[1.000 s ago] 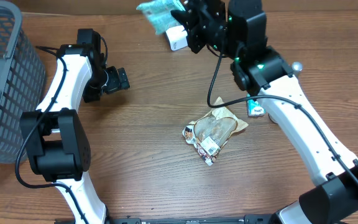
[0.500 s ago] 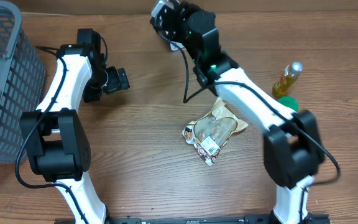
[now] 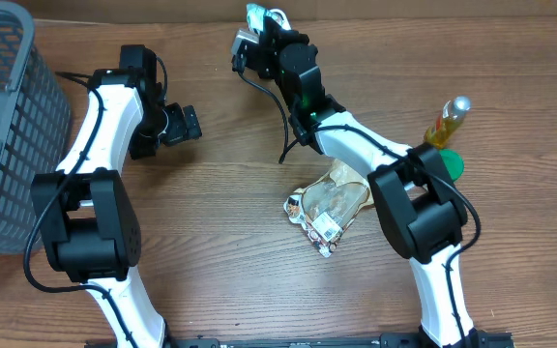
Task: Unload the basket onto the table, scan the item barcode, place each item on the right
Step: 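Carry the teal packet up to the white scanner and hold it there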
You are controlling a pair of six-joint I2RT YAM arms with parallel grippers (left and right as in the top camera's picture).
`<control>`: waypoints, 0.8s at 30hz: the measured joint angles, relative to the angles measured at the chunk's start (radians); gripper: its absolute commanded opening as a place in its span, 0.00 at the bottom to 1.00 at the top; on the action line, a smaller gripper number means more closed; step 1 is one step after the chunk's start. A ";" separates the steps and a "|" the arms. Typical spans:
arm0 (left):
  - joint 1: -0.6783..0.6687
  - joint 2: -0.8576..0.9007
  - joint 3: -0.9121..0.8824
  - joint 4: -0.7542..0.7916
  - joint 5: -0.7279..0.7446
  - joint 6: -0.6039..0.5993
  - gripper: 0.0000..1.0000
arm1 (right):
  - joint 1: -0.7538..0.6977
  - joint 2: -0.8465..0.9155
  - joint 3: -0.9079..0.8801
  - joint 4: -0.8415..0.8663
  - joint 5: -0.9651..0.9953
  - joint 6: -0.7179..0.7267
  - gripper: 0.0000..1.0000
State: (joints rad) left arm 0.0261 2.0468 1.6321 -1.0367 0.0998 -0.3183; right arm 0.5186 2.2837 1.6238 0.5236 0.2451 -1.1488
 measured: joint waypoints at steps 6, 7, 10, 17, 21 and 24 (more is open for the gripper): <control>0.000 0.000 0.000 0.000 0.000 0.000 0.99 | -0.015 0.047 0.000 0.000 0.015 -0.005 0.04; 0.000 0.000 0.000 0.000 0.000 0.000 0.99 | -0.018 0.048 0.000 0.000 0.018 -0.006 0.04; 0.000 0.000 0.000 0.000 0.000 0.000 0.99 | -0.021 0.048 0.000 0.002 0.017 -0.008 0.04; 0.000 0.000 0.000 0.000 0.000 0.000 1.00 | -0.021 0.048 0.000 -0.053 0.016 -0.008 0.04; 0.000 0.000 0.000 0.000 0.000 0.000 0.99 | -0.021 0.048 0.000 -0.071 0.016 -0.007 0.04; 0.000 0.000 0.000 0.000 0.000 0.000 1.00 | -0.021 0.048 0.000 -0.135 0.014 -0.008 0.04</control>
State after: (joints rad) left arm 0.0261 2.0468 1.6321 -1.0367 0.0998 -0.3183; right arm 0.4973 2.3322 1.6241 0.3882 0.2588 -1.1564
